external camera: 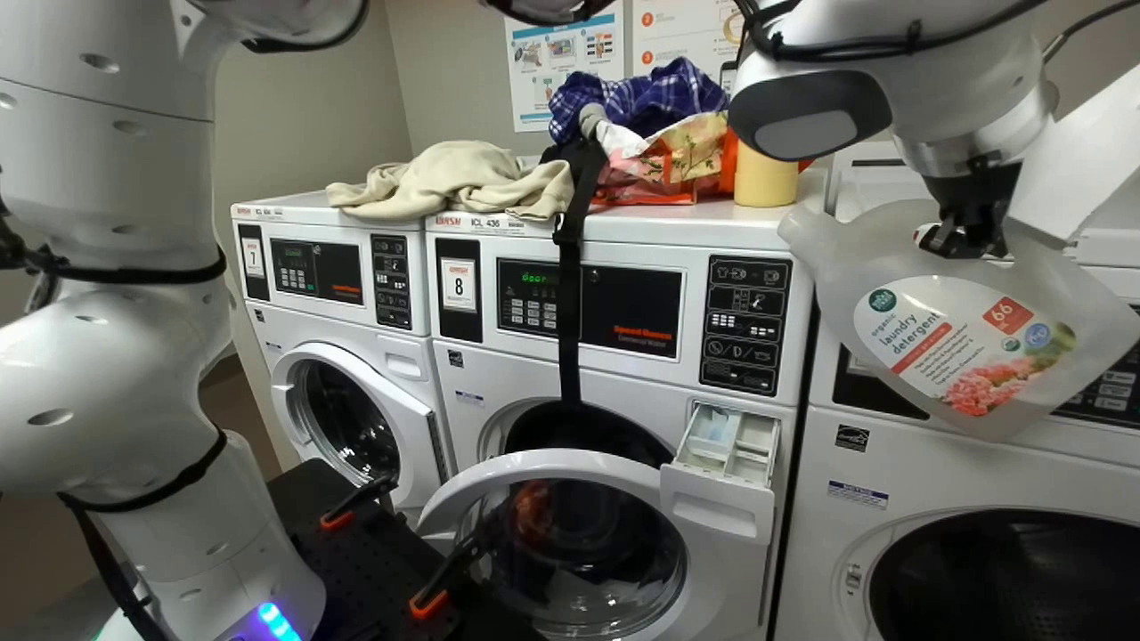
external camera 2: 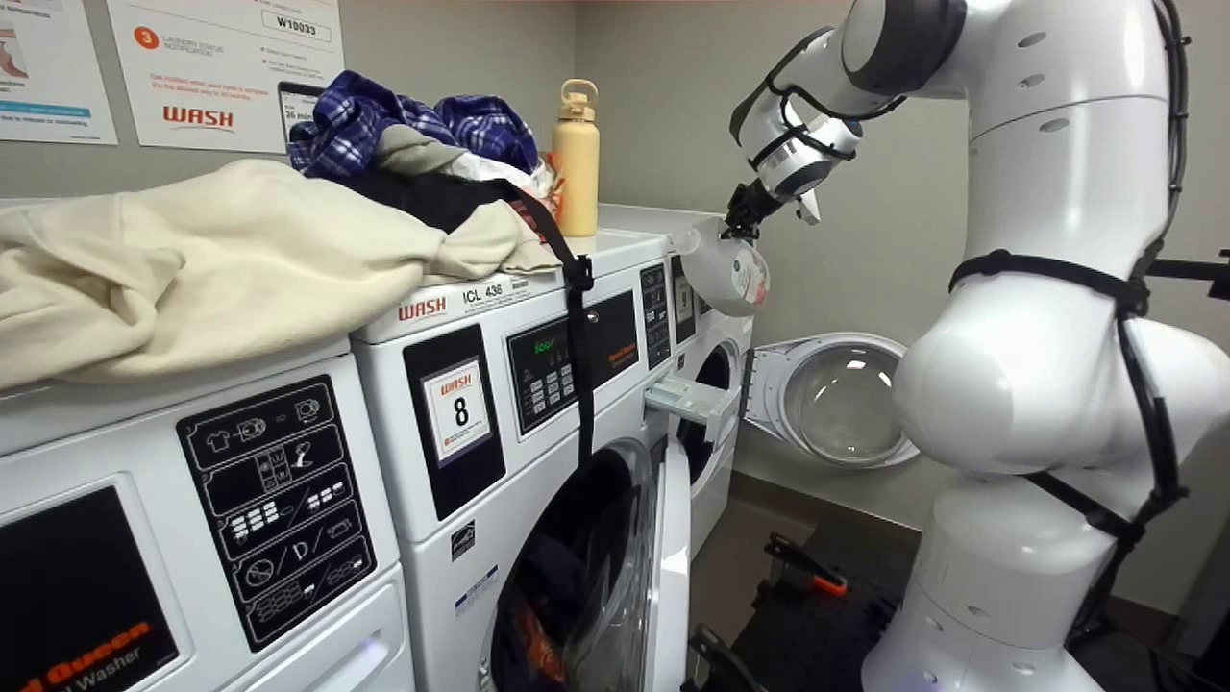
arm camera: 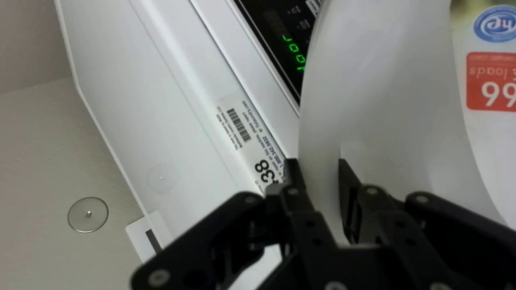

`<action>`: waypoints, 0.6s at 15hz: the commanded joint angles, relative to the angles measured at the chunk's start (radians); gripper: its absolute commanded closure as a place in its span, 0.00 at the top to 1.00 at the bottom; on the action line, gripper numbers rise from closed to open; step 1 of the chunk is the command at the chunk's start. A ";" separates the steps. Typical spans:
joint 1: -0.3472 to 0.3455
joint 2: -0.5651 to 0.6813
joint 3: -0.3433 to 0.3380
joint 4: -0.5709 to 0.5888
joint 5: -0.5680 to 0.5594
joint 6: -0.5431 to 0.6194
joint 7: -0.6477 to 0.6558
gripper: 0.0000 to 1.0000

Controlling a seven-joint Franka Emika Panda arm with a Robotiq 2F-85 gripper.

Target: Pour the detergent into the washing machine.

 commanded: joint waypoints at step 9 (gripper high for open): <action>-0.782 0.094 0.830 -0.028 -0.385 0.203 0.001 0.11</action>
